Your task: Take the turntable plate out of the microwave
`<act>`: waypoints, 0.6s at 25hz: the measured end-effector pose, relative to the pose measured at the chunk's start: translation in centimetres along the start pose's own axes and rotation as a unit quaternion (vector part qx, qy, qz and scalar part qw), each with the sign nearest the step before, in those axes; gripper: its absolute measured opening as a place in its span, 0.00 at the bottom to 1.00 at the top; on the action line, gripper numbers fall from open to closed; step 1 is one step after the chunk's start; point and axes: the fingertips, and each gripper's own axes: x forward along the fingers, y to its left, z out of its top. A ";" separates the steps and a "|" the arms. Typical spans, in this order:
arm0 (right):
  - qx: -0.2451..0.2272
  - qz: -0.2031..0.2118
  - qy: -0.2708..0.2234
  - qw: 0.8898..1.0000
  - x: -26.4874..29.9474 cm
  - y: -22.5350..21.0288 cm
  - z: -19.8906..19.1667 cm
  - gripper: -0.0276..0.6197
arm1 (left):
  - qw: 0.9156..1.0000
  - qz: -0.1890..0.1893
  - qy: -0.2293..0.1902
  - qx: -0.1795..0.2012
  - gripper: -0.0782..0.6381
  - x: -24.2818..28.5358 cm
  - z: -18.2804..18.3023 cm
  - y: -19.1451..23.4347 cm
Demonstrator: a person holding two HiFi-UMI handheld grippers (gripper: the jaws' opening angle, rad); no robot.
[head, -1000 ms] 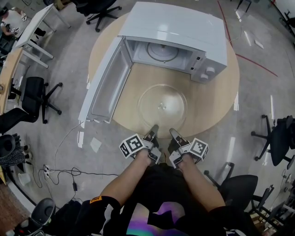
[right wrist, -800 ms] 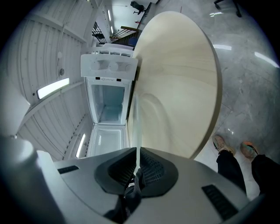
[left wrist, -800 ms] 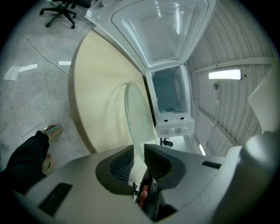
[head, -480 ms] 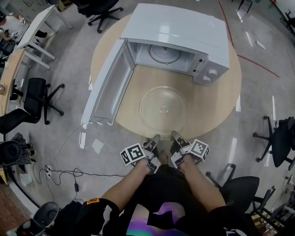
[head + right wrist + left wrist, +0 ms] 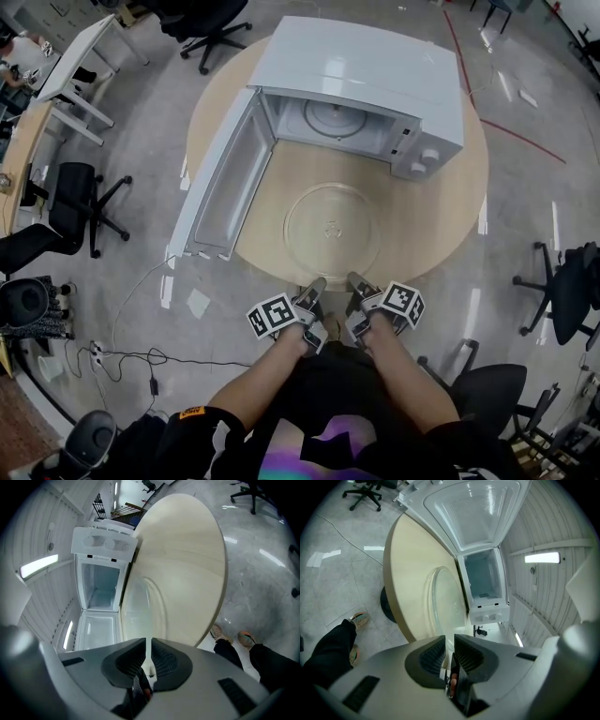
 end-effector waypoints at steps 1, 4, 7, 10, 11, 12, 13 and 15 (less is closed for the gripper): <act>-0.001 -0.008 0.002 1.000 -0.1 0.0 0.0 0.10 | 1.000 0.001 0.000 0.001 0.25 0.1 0.0 0.0; -0.004 -0.027 0.004 1.000 -0.6 0.0 -0.2 0.10 | 1.000 -0.001 -0.001 0.005 0.25 -0.1 0.0 -0.3; -0.018 -0.029 -0.003 0.999 -1.3 0.3 -0.3 0.10 | 1.000 -0.005 -0.004 0.011 0.25 -0.2 0.2 -0.7; -0.088 -0.023 -0.013 0.996 -2.1 1.9 0.0 0.10 | 1.000 -0.012 -0.004 0.020 0.25 -0.4 0.2 -1.3; -0.122 -0.023 -0.016 0.992 -2.4 2.5 0.1 0.10 | 1.000 -0.015 -0.003 0.024 0.25 -0.5 0.2 -1.6; -0.158 -0.024 -0.020 0.987 -2.7 3.2 0.2 0.10 | 0.999 -0.019 -0.003 0.029 0.25 -0.6 0.2 -1.8; -0.193 -0.025 -0.024 0.981 -3.1 3.8 0.2 0.10 | 0.999 -0.022 -0.004 0.035 0.25 -0.8 0.2 -2.2; -0.254 -0.029 -0.031 0.966 -3.7 4.9 0.4 0.10 | 0.998 -0.031 -0.006 0.055 0.25 -1.2 0.3 -3.1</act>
